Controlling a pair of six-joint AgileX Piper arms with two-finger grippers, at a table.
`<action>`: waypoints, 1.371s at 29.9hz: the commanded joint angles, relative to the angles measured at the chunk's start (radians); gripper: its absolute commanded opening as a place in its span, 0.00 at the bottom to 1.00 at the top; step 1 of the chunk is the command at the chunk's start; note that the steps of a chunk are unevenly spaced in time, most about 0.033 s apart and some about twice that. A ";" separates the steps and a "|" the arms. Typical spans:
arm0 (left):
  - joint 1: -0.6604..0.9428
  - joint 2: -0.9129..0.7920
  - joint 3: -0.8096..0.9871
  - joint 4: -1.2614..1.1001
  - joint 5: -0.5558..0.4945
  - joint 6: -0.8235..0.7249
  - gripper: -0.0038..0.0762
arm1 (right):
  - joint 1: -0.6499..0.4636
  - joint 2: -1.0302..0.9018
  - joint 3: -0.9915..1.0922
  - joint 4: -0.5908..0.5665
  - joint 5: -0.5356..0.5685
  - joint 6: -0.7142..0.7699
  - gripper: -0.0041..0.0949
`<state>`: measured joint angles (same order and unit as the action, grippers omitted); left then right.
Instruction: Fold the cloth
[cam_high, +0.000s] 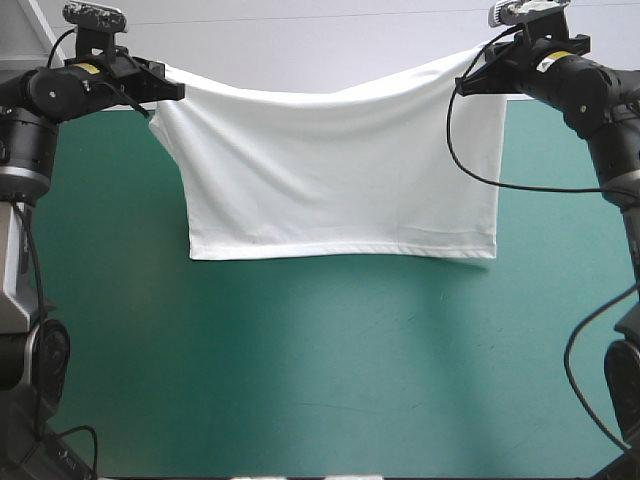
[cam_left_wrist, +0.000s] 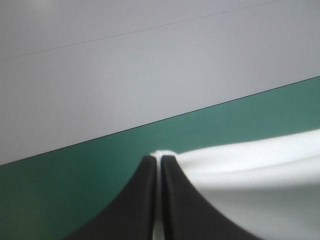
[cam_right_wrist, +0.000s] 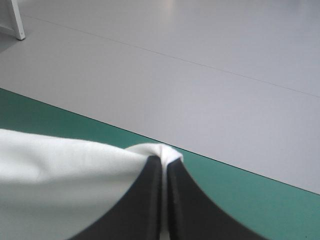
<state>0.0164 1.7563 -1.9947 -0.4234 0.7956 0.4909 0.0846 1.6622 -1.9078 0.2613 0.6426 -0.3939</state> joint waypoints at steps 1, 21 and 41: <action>0.000 0.027 -0.232 -0.012 0.008 -0.027 0.07 | -0.023 0.018 -0.175 0.026 -0.038 -0.003 0.03; 0.000 0.096 0.005 0.028 0.125 -0.057 0.07 | -0.038 0.068 0.098 0.088 0.187 -0.064 0.03; 0.000 -0.228 0.655 0.158 0.128 0.009 0.07 | -0.038 -0.272 0.761 0.121 0.127 -0.132 0.03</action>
<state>0.0164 1.6144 -1.3928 -0.2554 0.9508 0.5022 0.0540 1.4757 -1.1852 0.3656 0.7996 -0.5130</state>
